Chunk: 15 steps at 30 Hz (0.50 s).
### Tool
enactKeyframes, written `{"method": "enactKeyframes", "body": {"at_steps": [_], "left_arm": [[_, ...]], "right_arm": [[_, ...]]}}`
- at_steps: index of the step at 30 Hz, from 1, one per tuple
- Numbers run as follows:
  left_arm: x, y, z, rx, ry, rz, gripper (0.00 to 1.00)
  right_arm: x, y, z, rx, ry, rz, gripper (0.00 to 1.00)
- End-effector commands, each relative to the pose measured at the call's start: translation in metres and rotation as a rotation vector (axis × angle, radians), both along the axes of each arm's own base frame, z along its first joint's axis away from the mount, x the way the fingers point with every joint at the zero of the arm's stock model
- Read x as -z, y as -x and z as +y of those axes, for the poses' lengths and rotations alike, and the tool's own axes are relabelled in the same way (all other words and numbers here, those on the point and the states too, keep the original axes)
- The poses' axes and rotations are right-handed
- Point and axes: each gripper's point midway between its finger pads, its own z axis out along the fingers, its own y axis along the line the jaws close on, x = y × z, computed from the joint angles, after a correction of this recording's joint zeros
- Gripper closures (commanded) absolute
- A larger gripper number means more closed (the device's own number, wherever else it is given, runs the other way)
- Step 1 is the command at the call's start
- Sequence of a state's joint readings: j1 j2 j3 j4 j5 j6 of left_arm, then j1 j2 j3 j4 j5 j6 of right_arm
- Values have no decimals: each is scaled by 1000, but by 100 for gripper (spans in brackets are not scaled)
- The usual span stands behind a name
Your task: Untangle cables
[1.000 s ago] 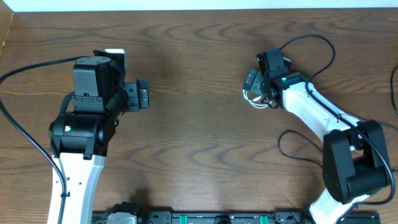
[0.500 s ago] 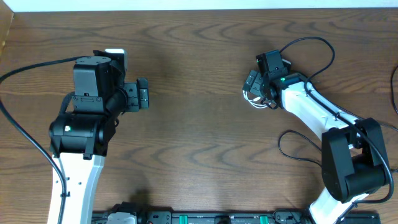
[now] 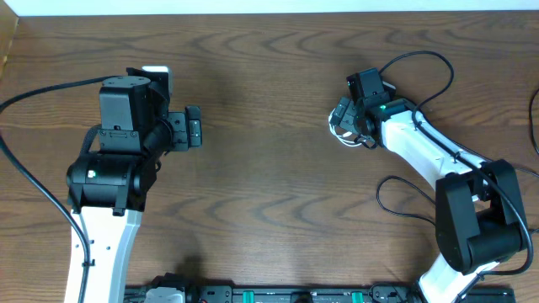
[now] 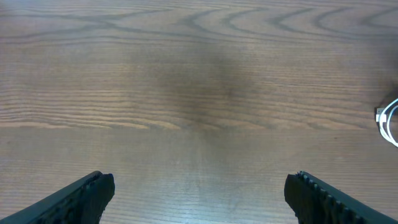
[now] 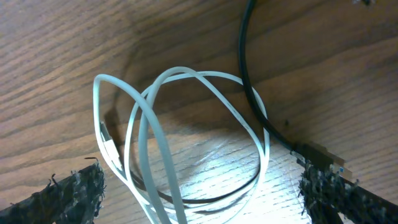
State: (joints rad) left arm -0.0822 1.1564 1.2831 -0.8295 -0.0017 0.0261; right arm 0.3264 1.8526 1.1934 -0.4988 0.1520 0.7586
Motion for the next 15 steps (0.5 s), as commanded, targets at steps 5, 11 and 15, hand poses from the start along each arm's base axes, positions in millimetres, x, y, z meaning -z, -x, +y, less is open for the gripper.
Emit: {"method": "enactKeyframes", "body": {"at_steps": [5,11,15], "left_arm": [[-4,-1,0,5,-2,-10,8],[-4,-1,0,5,-2,-10,8],[-4,-1,0,5,-2,-10,7]], "right_arm": [[20,8,-7,44,30,47,1],[32,11,-9,55,40,75,1],[34,9,-11,72,51,72,1]]}}
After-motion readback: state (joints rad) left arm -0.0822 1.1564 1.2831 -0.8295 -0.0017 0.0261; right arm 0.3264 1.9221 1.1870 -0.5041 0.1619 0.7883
